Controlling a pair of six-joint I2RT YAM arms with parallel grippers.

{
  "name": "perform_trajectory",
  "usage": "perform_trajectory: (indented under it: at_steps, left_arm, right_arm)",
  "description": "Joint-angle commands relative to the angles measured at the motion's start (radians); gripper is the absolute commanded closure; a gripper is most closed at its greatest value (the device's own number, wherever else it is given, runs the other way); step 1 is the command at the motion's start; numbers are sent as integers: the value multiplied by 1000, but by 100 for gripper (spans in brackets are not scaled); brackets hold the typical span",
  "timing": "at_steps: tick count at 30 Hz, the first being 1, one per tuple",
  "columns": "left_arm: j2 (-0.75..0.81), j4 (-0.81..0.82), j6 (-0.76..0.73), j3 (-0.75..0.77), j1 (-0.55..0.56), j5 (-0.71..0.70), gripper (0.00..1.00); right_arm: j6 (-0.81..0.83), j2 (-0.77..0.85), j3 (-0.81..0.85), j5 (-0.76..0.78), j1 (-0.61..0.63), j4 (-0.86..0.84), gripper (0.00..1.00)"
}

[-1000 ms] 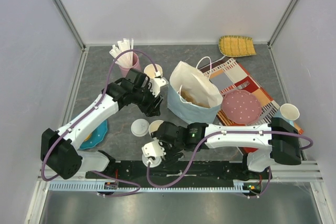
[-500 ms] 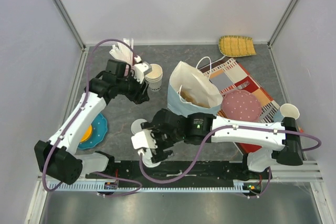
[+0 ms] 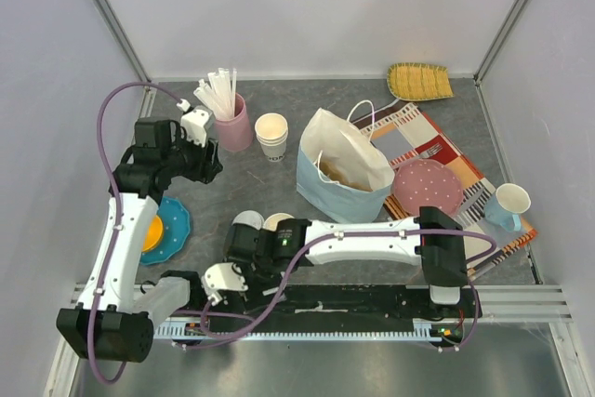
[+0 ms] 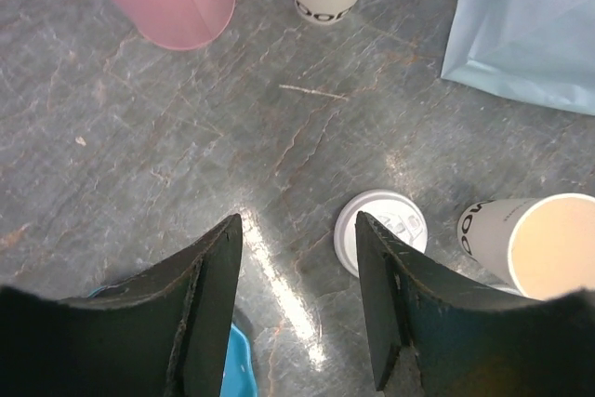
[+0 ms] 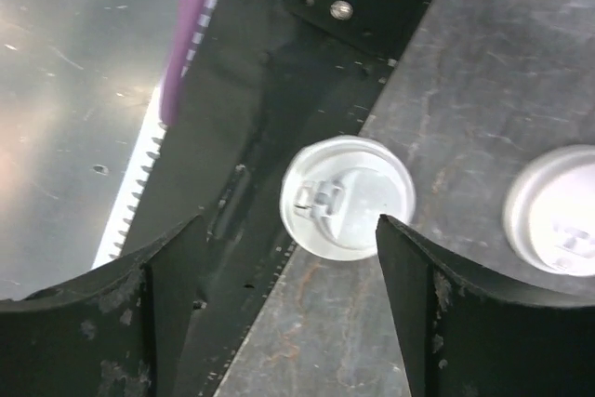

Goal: Pack the takeout coffee

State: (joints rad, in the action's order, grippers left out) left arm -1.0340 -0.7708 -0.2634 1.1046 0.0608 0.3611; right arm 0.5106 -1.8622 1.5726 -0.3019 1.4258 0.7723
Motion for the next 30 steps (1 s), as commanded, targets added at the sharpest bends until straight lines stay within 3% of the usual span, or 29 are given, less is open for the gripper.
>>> perform_trajectory:
  at_steps: [1, 5, 8, 18, 30]
  left_arm:
    - [14, 24, 16, -38, -18, -30, 41]
    - [2, 28, 23, -40, -21, 15, 41]
    - [-11, 27, 30, -35, -21, 35, 42]
    - [0, 21, 36, -41, -24, 52, 42]
    - [8, 22, 33, -52, -33, 55, 41]
  right_arm:
    - [-69, -3, -25, 41, 62, -13, 21]
    - [-136, 1, -98, 85, 62, -47, 36]
    - [-109, 6, -155, 125, 62, -70, 41]
    - [-70, -68, -160, 193, 44, -91, 43]
    - [-14, -115, -163, 164, 28, -102, 46]
